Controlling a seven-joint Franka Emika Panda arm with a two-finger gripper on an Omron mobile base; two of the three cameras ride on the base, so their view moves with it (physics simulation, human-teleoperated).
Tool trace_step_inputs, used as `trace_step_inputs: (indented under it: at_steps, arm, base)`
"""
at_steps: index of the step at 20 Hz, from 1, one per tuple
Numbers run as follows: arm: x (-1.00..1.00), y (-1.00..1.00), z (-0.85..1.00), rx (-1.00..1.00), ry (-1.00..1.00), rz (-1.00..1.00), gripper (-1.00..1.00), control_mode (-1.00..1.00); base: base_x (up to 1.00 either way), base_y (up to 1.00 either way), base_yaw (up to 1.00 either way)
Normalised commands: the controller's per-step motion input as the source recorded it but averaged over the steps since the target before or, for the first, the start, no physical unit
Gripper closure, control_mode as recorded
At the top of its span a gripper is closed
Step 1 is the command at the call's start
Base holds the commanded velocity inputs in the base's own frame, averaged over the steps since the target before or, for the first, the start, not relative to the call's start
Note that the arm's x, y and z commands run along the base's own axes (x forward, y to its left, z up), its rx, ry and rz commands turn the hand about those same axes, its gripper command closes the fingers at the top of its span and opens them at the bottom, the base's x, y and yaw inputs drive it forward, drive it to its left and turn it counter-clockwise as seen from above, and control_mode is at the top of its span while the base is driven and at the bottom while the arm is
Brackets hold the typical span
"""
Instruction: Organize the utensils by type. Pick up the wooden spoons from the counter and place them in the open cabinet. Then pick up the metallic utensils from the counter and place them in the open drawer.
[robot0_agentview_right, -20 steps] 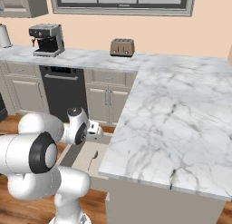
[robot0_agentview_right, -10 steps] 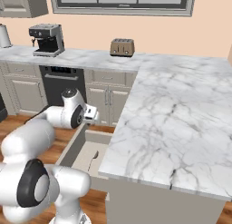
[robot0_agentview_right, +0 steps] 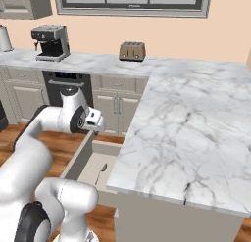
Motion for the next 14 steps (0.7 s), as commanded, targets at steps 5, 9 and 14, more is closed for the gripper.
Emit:
trace_step_inputs:
  at_steps: [5, 9, 14]
  arm:
    - [-0.25, -0.07, 0.63, 0.08, 0.07, 0.00, -1.00, -1.00]
    - [-0.26, -0.06, 0.52, 0.02, 0.02, 0.00, -1.00, -1.00]
    - [-0.32, 0.00, 0.40, -0.01, 0.00, -0.03, -1.00, -1.00]
  base:
    - [0.00, 0.00, 0.00]
    - [0.00, 0.00, 0.00]
    - [0.00, 0.00, 0.00]
